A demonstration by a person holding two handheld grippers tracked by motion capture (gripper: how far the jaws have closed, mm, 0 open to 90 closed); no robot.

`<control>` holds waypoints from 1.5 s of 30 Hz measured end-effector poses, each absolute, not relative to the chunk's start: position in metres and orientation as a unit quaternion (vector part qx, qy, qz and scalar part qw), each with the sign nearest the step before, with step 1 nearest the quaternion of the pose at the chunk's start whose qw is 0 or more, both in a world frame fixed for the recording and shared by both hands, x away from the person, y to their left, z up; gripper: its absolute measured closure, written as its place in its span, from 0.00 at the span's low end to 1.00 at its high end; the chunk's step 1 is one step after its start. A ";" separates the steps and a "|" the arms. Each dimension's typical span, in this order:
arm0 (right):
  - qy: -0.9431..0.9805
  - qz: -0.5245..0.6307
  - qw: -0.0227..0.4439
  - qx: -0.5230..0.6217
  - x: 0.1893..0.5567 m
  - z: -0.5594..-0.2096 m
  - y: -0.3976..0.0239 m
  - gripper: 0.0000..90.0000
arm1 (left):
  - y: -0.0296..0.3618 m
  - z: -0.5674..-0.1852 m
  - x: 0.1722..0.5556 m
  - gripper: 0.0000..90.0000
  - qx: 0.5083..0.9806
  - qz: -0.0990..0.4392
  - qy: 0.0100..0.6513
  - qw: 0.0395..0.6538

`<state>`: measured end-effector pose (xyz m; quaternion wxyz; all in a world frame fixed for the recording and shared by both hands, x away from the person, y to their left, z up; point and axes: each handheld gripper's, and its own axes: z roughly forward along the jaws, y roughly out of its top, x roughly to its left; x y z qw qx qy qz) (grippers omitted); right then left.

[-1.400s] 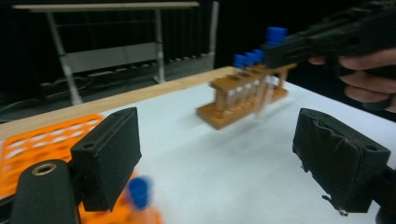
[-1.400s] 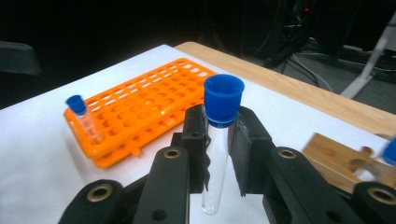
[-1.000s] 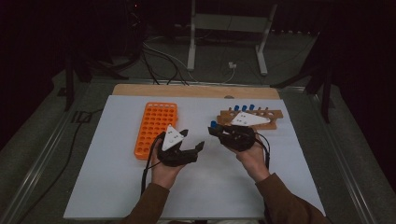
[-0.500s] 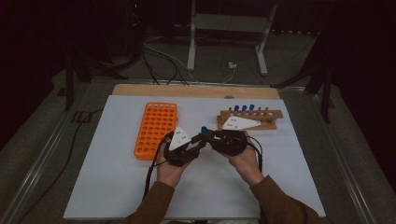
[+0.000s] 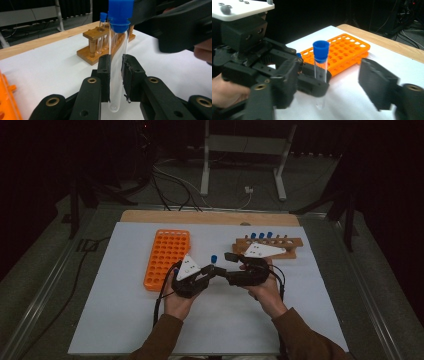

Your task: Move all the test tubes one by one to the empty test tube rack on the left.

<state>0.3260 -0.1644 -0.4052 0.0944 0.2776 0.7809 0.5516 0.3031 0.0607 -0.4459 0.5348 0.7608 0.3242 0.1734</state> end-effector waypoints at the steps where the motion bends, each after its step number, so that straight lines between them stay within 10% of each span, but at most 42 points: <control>1: 0.782 0.550 0.095 0.278 0.326 -0.405 -0.166 0.28 | 0.062 -0.446 0.303 0.87 0.761 0.174 0.325 0.534; 12: 0.783 0.522 0.142 0.306 0.331 -0.411 -0.184 0.04 | 0.081 -0.448 0.298 0.87 0.753 0.173 0.338 0.538; 45: 0.759 0.493 0.194 0.379 0.323 -0.435 -0.252 0.01 | 0.170 -0.445 0.281 0.87 0.717 0.188 0.367 0.563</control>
